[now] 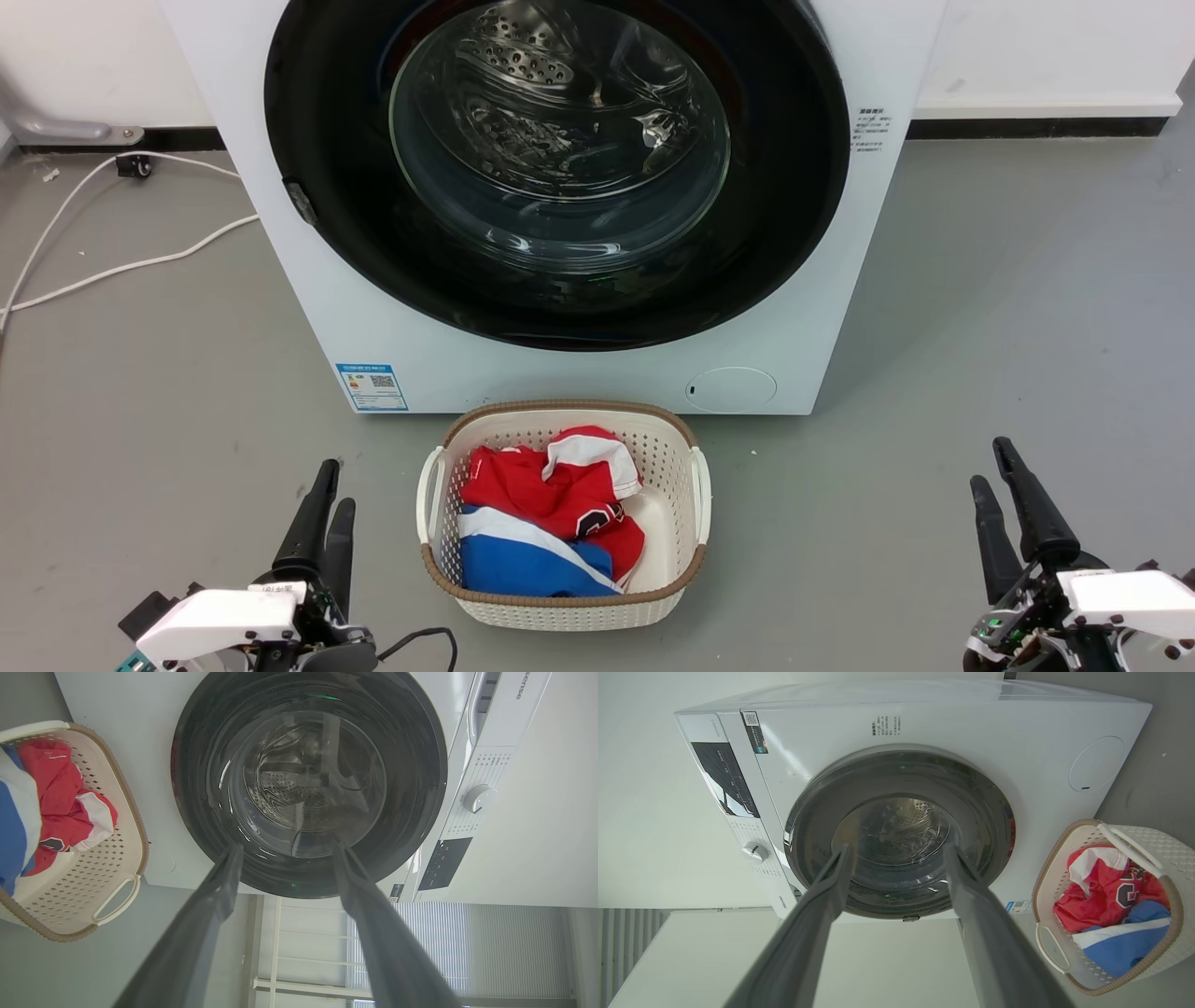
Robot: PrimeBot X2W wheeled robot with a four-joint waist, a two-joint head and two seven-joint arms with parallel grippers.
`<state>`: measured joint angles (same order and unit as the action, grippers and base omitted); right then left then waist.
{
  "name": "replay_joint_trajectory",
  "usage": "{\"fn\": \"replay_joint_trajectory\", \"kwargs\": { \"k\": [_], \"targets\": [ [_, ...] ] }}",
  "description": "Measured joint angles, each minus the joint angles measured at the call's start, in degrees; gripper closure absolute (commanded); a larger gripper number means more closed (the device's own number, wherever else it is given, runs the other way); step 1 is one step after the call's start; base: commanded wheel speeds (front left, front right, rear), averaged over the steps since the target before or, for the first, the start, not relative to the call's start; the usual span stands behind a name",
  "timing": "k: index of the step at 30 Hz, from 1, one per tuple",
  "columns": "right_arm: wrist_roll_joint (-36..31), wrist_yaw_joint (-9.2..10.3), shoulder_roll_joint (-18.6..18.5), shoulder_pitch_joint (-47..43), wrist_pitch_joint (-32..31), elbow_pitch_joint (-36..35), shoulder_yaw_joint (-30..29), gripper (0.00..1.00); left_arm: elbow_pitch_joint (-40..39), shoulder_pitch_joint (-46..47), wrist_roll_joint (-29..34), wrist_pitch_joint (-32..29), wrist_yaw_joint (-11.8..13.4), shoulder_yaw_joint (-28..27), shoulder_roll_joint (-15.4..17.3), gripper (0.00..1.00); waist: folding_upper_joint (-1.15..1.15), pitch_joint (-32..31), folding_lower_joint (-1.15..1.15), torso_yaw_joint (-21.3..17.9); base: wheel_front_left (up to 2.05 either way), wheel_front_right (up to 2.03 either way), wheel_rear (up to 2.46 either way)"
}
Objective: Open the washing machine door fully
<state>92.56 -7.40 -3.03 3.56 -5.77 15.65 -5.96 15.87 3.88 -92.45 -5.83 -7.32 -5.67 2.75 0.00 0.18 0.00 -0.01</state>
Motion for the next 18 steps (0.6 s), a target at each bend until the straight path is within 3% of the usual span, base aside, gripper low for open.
{"fn": "replay_joint_trajectory", "kwargs": {
  "k": [9,18],
  "targets": [
    [-2.04,0.0,0.03,-0.44,2.55,-1.31,2.0,0.0,-1.43,-0.01,2.46,2.56,0.0,2.12,0.0,0.0,0.0,0.08,0.0,-0.05,0.0,0.0,0.0],
    [-10.35,0.0,0.03,-0.7,4.82,-2.74,2.47,0.0,-3.18,-0.02,12.72,4.82,0.01,2.97,0.02,0.0,0.0,0.16,0.0,-0.02,0.0,0.0,0.0]
  ]
}}
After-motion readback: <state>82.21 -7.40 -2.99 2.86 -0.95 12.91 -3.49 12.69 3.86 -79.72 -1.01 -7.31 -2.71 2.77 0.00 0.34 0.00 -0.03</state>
